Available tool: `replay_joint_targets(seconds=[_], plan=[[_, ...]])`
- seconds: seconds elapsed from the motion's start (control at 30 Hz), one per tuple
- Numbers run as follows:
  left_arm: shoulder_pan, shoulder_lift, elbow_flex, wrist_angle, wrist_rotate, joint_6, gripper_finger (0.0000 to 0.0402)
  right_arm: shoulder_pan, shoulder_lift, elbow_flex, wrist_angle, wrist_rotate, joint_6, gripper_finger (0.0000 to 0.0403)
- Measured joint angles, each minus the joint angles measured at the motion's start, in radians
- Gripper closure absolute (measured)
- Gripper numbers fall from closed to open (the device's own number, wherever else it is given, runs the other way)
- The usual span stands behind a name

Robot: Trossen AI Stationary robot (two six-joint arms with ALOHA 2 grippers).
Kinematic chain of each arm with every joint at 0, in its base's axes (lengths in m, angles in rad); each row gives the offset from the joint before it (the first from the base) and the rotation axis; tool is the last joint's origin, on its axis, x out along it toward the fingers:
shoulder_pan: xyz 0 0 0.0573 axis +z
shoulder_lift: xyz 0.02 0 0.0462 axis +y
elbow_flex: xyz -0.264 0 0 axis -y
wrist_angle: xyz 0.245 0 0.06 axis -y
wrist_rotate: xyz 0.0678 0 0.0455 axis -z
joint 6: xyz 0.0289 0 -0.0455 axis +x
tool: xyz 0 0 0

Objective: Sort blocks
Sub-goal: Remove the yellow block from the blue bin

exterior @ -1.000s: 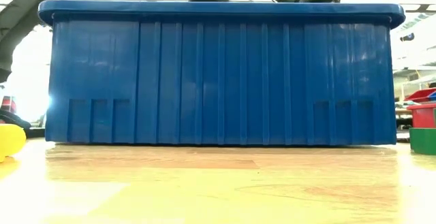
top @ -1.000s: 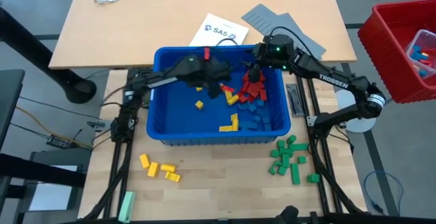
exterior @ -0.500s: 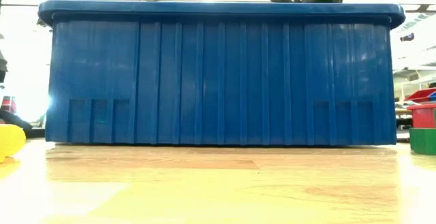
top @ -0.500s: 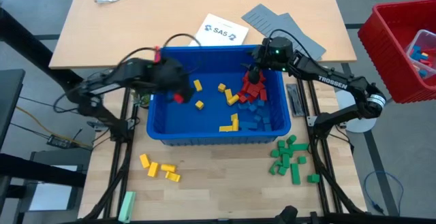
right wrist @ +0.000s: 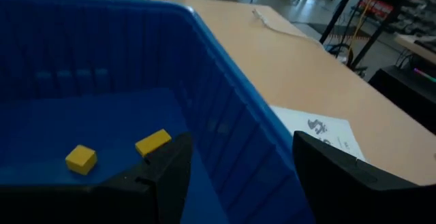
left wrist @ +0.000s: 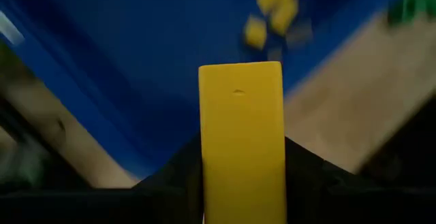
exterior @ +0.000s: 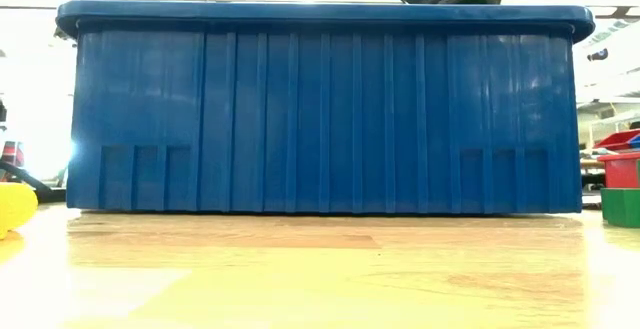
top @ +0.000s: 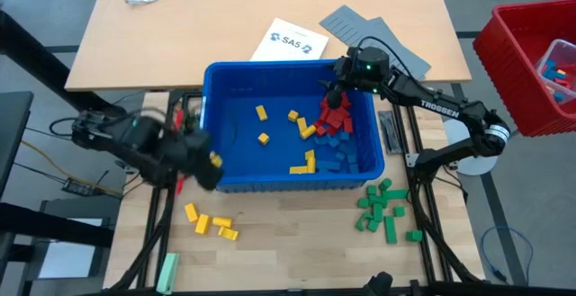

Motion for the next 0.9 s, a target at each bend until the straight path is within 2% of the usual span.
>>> replay_joint_targets(seconds=[0.1, 0.4, 0.63, 0.73, 0.9], plan=[[-0.103, -0.012, -0.080, 0.035, 0.063, -0.074, 0.0257, 0.002, 0.000, 0.000, 0.022, 0.000, 0.000, 0.0165], [-0.332, -0.013, -0.262, 0.095, 0.140, -0.289, 0.0257, 0.002, 0.000, 0.000, 0.054, 0.000, 0.001, 0.0165], [-0.463, -0.013, -0.440, 0.274, 0.199, -0.393, 0.0257, 0.003, 0.000, 0.000, 0.055, 0.000, 0.002, 0.0165], [-0.506, -0.013, -0.529, 0.369, 0.188, -0.437, 0.0257, 0.003, 0.000, 0.000, 0.055, 0.000, 0.001, 0.0165], [-0.514, -0.013, -0.687, 0.464, 0.107, -0.562, 0.0257, 0.003, 0.000, 0.000, 0.054, 0.000, 0.001, 0.0165]])
